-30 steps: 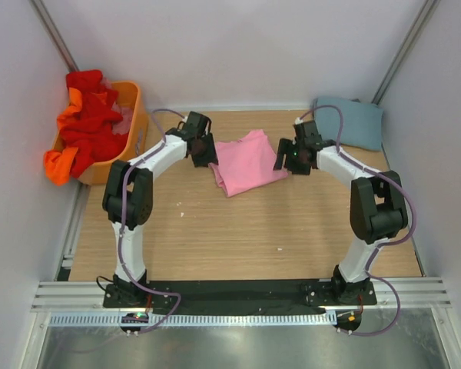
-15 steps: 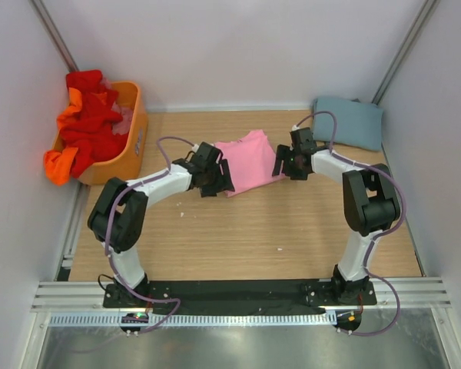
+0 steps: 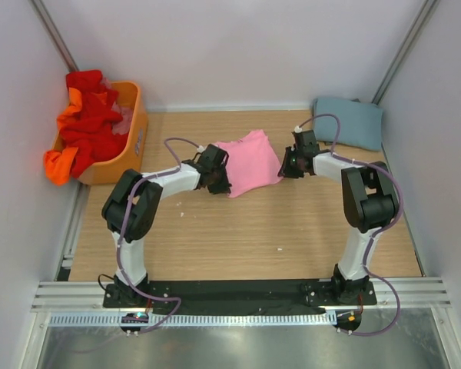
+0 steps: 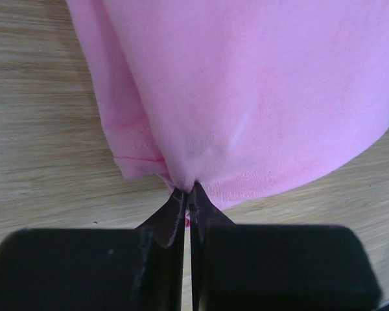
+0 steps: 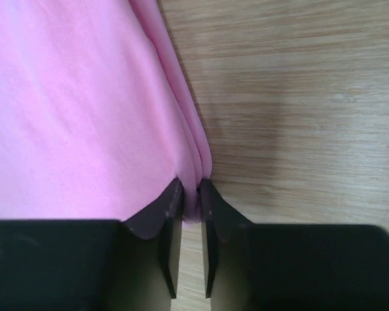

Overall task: Fold and stack the t-shirts
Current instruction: Fold the tshirt

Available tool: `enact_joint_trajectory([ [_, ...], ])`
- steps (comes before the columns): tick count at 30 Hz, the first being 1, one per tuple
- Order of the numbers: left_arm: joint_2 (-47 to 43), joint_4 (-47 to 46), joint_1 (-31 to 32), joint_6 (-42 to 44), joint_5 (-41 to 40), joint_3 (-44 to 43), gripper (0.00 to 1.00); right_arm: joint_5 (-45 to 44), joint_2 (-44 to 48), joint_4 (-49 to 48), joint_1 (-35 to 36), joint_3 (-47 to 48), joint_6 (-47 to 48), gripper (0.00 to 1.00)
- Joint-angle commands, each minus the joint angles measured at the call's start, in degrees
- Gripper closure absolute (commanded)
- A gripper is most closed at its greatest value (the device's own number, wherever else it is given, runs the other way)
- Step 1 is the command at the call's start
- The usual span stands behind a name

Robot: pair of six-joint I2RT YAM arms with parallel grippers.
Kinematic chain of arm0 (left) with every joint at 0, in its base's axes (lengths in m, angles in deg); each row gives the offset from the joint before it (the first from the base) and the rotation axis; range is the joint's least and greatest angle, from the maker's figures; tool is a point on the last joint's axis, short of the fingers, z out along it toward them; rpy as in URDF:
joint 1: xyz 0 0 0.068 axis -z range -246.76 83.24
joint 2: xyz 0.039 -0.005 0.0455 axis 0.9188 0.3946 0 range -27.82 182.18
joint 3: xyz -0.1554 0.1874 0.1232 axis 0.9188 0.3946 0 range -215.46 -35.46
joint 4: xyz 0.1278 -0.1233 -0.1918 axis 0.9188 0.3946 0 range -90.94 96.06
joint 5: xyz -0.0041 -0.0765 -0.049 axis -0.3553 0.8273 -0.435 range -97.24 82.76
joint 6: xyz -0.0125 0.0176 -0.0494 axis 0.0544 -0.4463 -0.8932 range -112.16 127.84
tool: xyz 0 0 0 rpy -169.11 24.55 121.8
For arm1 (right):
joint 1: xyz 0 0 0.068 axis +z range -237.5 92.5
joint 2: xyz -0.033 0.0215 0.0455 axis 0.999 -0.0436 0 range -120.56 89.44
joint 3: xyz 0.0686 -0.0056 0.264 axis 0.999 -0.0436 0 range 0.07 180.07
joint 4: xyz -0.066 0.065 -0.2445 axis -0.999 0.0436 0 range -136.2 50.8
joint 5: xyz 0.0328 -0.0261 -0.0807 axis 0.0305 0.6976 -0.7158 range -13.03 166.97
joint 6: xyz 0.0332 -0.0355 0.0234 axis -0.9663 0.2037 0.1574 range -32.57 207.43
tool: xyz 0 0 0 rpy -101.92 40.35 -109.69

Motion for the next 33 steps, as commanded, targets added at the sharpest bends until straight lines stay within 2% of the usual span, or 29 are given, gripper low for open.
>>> enact_joint_trajectory([
  [1,-0.32,-2.57,0.76,0.49,-0.79,-2.12,1.00,2.05,1.29,-0.78,0.19,-3.29,-0.28,0.82],
  [2,-0.93,-1.87,0.93,0.57,-1.40,-1.86,1.00,2.49,2.26,-0.96,0.28,-4.26,-0.80,0.90],
  [5,-4.62,1.03,1.02,0.31,-3.25,0.16,1.00,3.37,6.82,-0.61,0.98,-10.04,-2.21,0.93],
  [8,-10.24,2.79,1.37,-0.04,-3.43,4.81,1.00,2.76,12.54,1.32,2.21,-14.01,-3.79,0.93],
  [12,-19.11,4.98,3.57,-1.09,-4.65,13.06,1.00,-0.40,21.14,6.06,7.29,-21.99,-8.00,0.94],
  [17,-32.21,10.69,8.93,-3.55,-6.51,21.94,0.98,-3.48,33.27,13.17,13.28,-28.78,-14.95,0.92],
  [18,-34.14,11.66,9.28,-3.99,-6.24,23.01,0.92,-3.75,37.73,16.15,14.16,-29.92,-15.74,0.89],
  [19,-35.82,14.54,9.81,-4.52,-6.33,23.89,0.68,-4.01,39.78,17.83,15.12,-30.19,-17.14,0.81],
  [20,-39.23,16.66,9.90,-4.96,-6.50,24.68,0.55,-4.45,41.88,19.85,16.44,-30.37,-17.68,0.54],
  [22,-42.41,23.66,9.99,-5.40,-7.73,25.39,0.33,-5.77,48.39,25.39,17.24,-30.11,-18.47,0.36],
  [23,-46.25,25.97,9.99,-5.49,-8.08,25.13,0.30,-6.38,50.41,27.32,17.41,-29.59,-18.39,0.29],
  [27,-53.83,33.11,9.99,-4.96,-13.26,21.80,0.24,-11.03,55.52,34.45,17.42,-22.21,-17.34,0.25],
  [30,-54.21,30.05,9.90,-1.63,-17.75,19.77,0.26,-14.11,53.69,30.61,17.33,-18.25,-14.88,0.26],
  [31,-53.42,26.91,9.64,-0.66,-18.36,19.16,0.30,-15.25,50.55,29.20,17.33,-17.37,-14.09,0.30],
  [33,-48.96,22.94,8.68,2.41,-18.90,17.75,0.33,-15.18,45.80,24.72,16.46,-14.65,-11.11,0.35],
])
